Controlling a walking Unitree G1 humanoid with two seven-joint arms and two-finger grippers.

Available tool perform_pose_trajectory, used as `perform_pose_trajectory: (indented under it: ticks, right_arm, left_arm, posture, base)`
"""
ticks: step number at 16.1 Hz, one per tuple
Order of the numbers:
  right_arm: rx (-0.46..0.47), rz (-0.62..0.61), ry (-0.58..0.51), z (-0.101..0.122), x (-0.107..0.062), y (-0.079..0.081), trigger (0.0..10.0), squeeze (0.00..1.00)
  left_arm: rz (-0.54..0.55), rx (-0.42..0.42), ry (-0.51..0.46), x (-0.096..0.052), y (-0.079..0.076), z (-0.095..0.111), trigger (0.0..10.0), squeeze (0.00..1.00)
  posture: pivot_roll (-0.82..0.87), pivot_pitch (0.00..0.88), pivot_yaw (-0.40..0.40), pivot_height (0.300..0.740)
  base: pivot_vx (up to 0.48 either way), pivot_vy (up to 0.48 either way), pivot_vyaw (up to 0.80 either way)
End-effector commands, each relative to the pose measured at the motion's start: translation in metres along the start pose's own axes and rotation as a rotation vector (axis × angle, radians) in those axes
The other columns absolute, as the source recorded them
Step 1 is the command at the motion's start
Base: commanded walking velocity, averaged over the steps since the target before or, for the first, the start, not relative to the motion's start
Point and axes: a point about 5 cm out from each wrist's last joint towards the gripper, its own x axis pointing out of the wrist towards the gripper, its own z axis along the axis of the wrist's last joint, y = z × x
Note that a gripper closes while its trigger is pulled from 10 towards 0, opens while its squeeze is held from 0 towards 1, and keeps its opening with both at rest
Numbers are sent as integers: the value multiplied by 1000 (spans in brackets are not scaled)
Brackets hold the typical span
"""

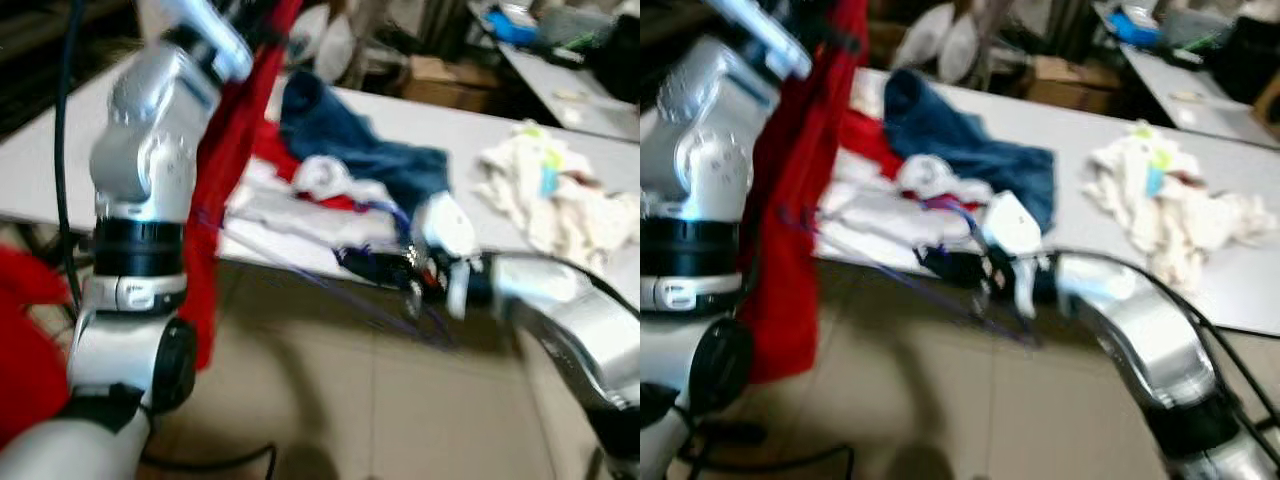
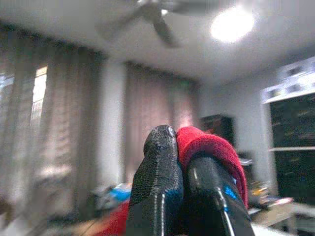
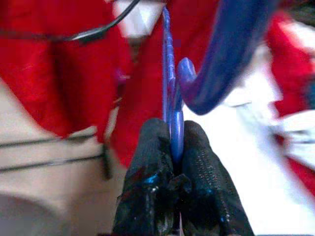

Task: Hang hanger

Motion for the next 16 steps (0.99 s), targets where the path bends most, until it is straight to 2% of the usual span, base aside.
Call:
perform_pose_trajectory:
  ticks: [1, 2, 3, 5, 6, 8, 9, 10, 11, 12, 14, 15, 16]
  right_arm:
    - [1, -92, -41, 4, 4, -19, 10000, 0]
    - [6, -109, -66, 7, 7, -23, 10000, 0]
    - [50, -79, -198, 25, 21, -32, 10000, 0]
    - [55, -51, -235, 31, 27, -34, 10000, 0]
    - [42, -81, -243, 35, 33, -41, 10000, 0]
    - [20, -273, -278, 45, 40, -71, 10000, 0]
    - [40, -422, -303, 54, 37, -94, 10000, 0]
    - [3, -516, -314, 63, 32, -107, 10000, 0]
    - [-55, -674, -361, 83, 17, -129, 10000, 0]
    - [-133, -844, -455, 113, -9, -148, 10000, 0]
    - [-217, -923, -550, 138, -31, -154, 10000, 0]
    - [-248, -923, -597, 147, -38, -155, 10000, 0]
    - [-246, -904, -600, 147, -38, -154, 10000, 0]
  left_arm:
    - [-101, -28, -26, 10, -18, 11, 10000, 0]
    - [-111, -38, -31, 11, -20, 12, 10000, 0]
    - [-138, -65, -45, 14, -24, 16, 10000, 0]
    - [-144, -84, -49, 13, -25, 17, 10000, 0]
    - [-139, -83, -44, 12, -24, 17, 10000, 0]
    - [-126, -78, -35, 10, -21, 19, 10000, 0]
    - [-113, -79, -38, 9, -19, 20, 10000, 0]
    - [-103, -73, -43, 8, -16, 22, 10000, 0]
    - [-81, -64, -56, 6, -9, 28, 10000, 0]
    - [-52, -38, -95, 3, 1, 39, 10000, 0]
    - [-20, -14, -138, 1, 9, 50, 10000, 0]
    - [20, 6, -153, -1, 16, 58, 10000, 0]
    - [36, 16, -148, -3, 19, 58, 10000, 0]
  posture:
    - [60, 0, -85, 740]
    - [60, 0, -85, 740]
    - [72, 0, -93, 740]
    - [76, 0, -97, 740]
    - [78, 0, -99, 740]
    - [81, 0, -99, 740]
    - [82, 0, -96, 740]
    - [79, 0, -93, 740]
    - [78, 0, -93, 740]
    - [78, 0, -93, 740]
    - [78, 0, -95, 740]
    - [78, 0, -96, 740]
    - [77, 0, -95, 740]
  base:
    - [480, 0, 0]
    - [480, 0, 0]
    - [480, 0, 0]
    - [480, 0, 0]
    - [480, 0, 0]
    - [480, 0, 0]
    - [480, 0, 0]
    - [480, 0, 0]
    - [480, 0, 0]
    - [480, 0, 0]
    - [480, 0, 0]
    - [480, 0, 0]
    - [480, 0, 0]
